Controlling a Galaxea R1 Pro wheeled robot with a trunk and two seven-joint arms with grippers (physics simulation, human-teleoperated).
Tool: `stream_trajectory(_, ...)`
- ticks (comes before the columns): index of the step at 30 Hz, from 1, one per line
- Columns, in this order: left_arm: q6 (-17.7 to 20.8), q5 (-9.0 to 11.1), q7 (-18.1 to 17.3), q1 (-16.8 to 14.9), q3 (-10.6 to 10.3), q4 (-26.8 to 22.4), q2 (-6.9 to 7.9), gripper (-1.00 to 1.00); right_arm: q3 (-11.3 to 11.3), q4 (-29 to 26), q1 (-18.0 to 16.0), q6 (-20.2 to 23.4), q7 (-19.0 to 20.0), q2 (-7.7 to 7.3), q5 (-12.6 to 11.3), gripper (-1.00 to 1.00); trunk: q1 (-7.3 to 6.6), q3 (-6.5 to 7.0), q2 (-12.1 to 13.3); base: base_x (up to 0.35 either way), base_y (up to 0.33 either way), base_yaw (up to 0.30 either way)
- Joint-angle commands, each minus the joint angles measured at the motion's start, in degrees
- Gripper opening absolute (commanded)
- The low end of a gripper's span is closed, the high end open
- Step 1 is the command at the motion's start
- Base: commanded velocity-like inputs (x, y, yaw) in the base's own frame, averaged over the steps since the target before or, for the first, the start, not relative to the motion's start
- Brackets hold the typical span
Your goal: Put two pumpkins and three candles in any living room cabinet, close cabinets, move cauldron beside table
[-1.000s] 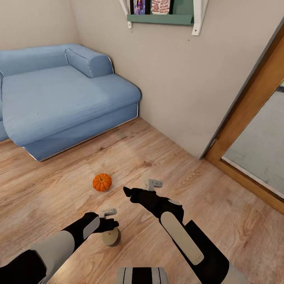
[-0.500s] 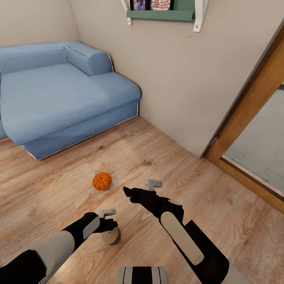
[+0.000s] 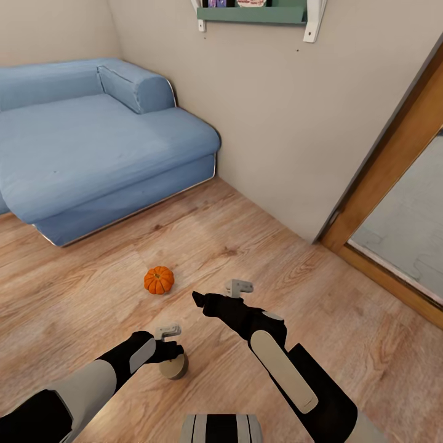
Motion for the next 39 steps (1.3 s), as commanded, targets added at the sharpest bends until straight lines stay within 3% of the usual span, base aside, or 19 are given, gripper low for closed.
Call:
stream_trajectory(1,0.2,0.6,0.4,0.0,-0.4,-0.2,0.06,1.00,0.0,-0.1,0.0,0.1,-0.5,0.01,-0.5,1.00,-0.01,-0.04,0.0,0.000,0.000,0.000)
stream_trajectory(6,0.2,0.6,0.4,0.0,-0.4,-0.2,0.06,1.00,0.0,-0.1,0.0,0.1,-0.6,0.00,-0.5,1.00,-0.01,-0.04,0.0,0.000,0.000,0.000)
stream_trajectory(10,0.1,0.6,0.4,0.0,-0.4,-0.2,0.06,1.00,0.0,-0.1,0.0,0.1,-0.6,-0.02,-0.5,1.00,0.09,-0.93,-0.1,0.000,0.000,0.000)
stream_trajectory(20,0.2,0.6,0.4,0.0,-0.4,-0.2,0.06,1.00,0.0,-0.1,0.0,0.1,-0.6,0.01,-0.5,1.00,0.09,-0.93,-0.1,0.000,0.000,0.000)
stream_trajectory(24,0.2,0.6,0.4,0.0,-0.4,-0.2,0.06,1.00,0.0,-0.1,0.0,0.1,-0.6,-0.01,-0.5,1.00,0.20,-1.81,-0.1,0.000,0.000,0.000)
stream_trajectory(39,0.3,0.6,0.1,0.0,-0.4,-0.2,0.06,1.00,0.0,-0.1,0.0,0.1,-0.5,0.01,-0.5,1.00,0.20,-1.81,-0.1,0.000,0.000,0.000)
